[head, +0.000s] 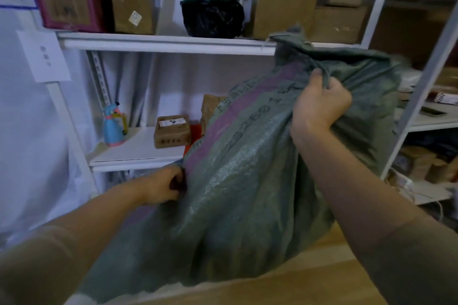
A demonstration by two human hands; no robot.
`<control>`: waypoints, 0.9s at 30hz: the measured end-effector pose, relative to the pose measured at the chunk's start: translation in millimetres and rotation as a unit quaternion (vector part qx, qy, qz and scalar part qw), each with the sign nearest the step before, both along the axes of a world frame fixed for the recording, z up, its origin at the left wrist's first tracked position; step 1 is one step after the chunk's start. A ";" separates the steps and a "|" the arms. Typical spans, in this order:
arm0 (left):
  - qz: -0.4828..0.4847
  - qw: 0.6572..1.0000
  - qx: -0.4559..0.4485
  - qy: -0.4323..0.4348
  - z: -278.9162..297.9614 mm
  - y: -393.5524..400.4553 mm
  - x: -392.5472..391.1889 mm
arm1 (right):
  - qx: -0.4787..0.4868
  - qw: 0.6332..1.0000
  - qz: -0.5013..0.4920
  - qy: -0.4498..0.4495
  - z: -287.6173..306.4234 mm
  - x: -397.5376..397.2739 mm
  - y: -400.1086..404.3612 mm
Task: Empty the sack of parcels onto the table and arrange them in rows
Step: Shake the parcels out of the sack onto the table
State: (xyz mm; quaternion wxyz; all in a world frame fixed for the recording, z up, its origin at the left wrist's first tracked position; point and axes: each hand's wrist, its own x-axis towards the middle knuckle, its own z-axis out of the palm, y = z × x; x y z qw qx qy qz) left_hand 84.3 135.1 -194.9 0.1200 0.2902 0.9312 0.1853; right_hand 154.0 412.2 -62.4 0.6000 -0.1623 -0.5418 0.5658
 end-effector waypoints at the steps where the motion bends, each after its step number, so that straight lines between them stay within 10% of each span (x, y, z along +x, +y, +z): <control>1: -0.016 0.997 -0.011 0.073 -4.7 2.7 -0.4 | 0.002 1.000 0.001 0.005 1.9 0.9 -1.4; 5: 0.017 0.984 0.118 0.129 -29.5 5.0 0.6 | 0.002 1.000 0.012 0.012 7.4 3.7 -2.3; 8: 0.056 0.974 0.211 -0.064 -30.3 -3.7 4.1 | 0.003 1.000 0.002 0.008 13.7 6.5 1.2; 12: 0.001 0.967 0.116 -0.228 -17.5 -14.9 7.9 | 0.011 1.000 -0.013 -0.004 23.8 9.6 4.8; 17: -0.009 0.996 -0.056 -0.076 -19.1 -5.5 16.7 | 0.016 1.000 -0.009 -0.012 35.3 12.4 3.3; 27: 0.041 0.988 0.054 0.141 -34.9 37.0 51.1 | 0.032 0.999 0.007 0.007 47.7 22.4 4.2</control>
